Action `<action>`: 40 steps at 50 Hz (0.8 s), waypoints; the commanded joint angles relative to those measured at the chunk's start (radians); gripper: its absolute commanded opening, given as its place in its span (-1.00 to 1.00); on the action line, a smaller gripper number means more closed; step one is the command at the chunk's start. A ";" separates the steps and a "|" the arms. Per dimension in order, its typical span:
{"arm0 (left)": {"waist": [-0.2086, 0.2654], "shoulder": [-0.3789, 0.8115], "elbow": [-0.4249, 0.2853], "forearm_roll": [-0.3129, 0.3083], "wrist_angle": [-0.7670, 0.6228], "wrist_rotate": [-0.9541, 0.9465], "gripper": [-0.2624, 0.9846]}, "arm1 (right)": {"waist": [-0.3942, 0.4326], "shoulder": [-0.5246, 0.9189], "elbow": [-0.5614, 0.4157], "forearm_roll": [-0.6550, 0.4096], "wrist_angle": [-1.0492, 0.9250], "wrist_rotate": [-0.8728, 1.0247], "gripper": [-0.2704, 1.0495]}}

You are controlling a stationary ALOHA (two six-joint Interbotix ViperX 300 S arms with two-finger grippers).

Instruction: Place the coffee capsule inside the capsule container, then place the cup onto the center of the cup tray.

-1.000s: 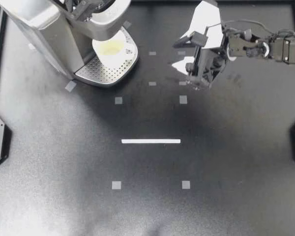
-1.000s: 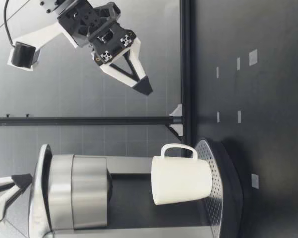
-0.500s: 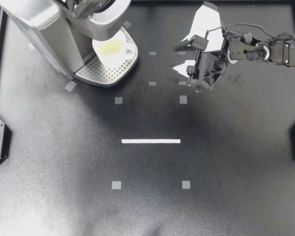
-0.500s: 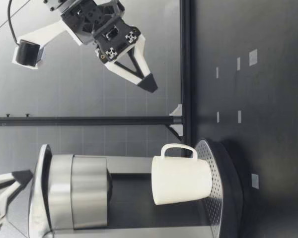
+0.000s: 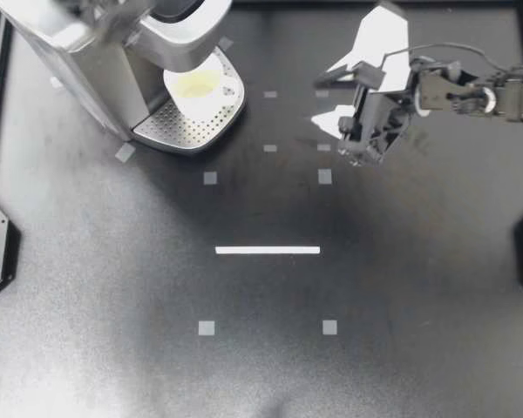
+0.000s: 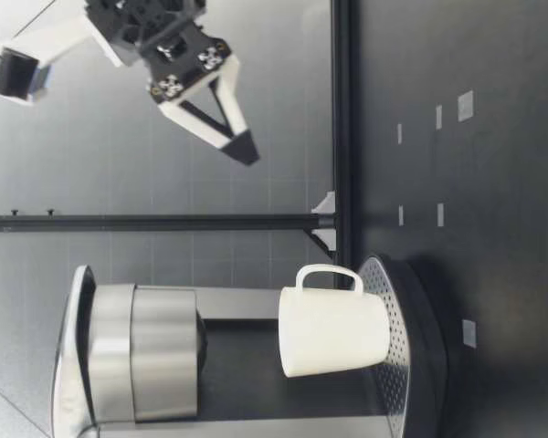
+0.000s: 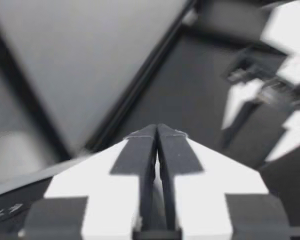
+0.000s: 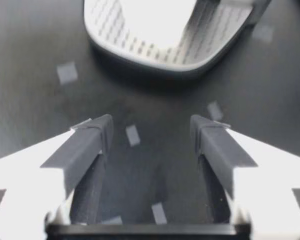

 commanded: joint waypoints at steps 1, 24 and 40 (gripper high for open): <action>-0.029 -0.044 0.040 -0.002 -0.104 0.000 -0.40 | 0.015 -0.037 -0.008 0.002 -0.017 0.005 0.30; -0.123 -0.166 0.439 -0.003 -0.724 -0.026 -0.40 | 0.190 -0.130 0.055 0.003 -0.181 0.112 0.10; -0.190 -0.124 0.589 -0.003 -1.011 -0.023 -0.40 | 0.380 -0.161 0.114 -0.017 -0.350 0.222 -0.13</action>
